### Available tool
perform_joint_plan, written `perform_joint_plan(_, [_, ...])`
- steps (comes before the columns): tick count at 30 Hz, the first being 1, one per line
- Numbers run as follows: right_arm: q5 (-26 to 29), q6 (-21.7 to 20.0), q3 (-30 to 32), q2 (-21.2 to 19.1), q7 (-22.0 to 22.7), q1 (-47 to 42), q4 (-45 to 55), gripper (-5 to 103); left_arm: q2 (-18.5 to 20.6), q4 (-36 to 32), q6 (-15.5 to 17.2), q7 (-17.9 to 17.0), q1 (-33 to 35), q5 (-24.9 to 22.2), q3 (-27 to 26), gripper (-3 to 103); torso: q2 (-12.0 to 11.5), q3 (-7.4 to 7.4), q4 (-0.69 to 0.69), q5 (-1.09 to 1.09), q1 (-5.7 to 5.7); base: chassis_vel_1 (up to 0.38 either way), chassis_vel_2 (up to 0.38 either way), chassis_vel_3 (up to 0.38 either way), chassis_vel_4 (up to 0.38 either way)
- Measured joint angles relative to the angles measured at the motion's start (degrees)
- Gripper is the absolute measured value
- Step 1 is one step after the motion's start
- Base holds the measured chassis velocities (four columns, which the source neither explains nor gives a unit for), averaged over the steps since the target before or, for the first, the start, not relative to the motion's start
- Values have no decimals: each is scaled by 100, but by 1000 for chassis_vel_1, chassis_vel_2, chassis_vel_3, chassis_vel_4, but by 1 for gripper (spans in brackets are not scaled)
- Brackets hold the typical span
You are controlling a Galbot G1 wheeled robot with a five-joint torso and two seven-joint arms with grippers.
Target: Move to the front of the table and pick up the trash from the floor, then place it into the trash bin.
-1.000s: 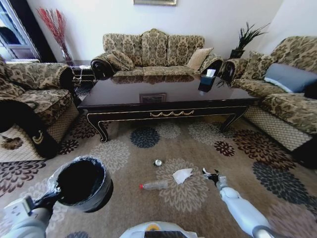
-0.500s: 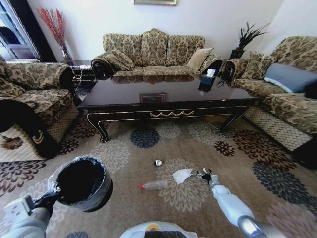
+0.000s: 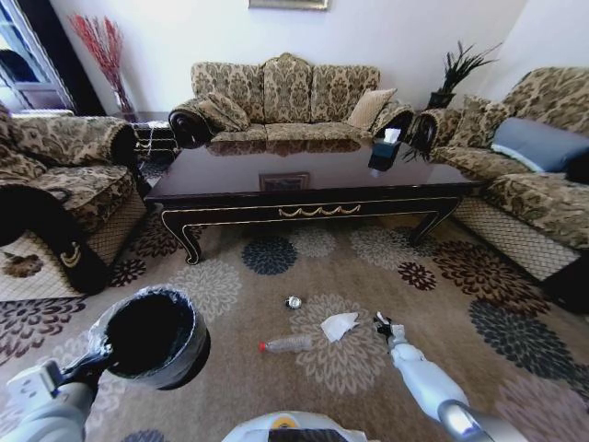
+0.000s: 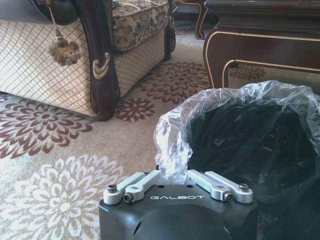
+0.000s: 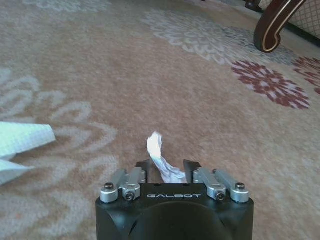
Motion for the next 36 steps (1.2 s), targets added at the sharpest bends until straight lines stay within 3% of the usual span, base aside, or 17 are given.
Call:
perform_joint_plan(3, [0, -1, 16, -31, -9, -54, 45, 30, 1, 0, -2, -3, -4, 3, 2, 3, 0, 0, 0, -1, 0, 0, 0, 0, 0])
perform_joint_plan(8, [63, 121, 76, -90, -281, -207, 183, 9, -2, 0, -11, -9, -6, 15, 20, 3, 0, 0, 0, 0, 0, 0, 0, 0, 0])
perform_joint_plan(12, [113, 227, 96, -126, -412, -313, 319, 1, -4, 1, -16, -14, -10, 19, 37, 3, 0, 0, 0, -1, 0, 0, 0, 0, 0])
perform_joint_plan(20, [265, 350, 129, -291, -463, -520, 753, 0, 21, 1, -33, -22, -33, 19, 66, 3, 0, 0, 0, 0, 0, 0, 0, 0, 0])
perform_joint_plan(24, [412, 604, 134, -507, -526, -684, 1328, 0, 39, 1, -39, -23, -63, 20, 152, 3, 0, 0, -2, 1, 0, 0, 0, 0, 0])
perform_joint_plan(27, [455, 1060, 131, -777, -753, -821, 2170, 0, 41, 1, -40, -22, -85, 22, 292, 3, 0, 0, 1, -1, 0, 0, 0, 0, 0])
perform_joint_plan(36, [1272, 1110, -248, -1139, -182, -933, 4586, 0, 106, 1, -40, -10, -237, -13, 526, 3, 0, 0, 1, -2, 0, 0, 0, 0, 0])
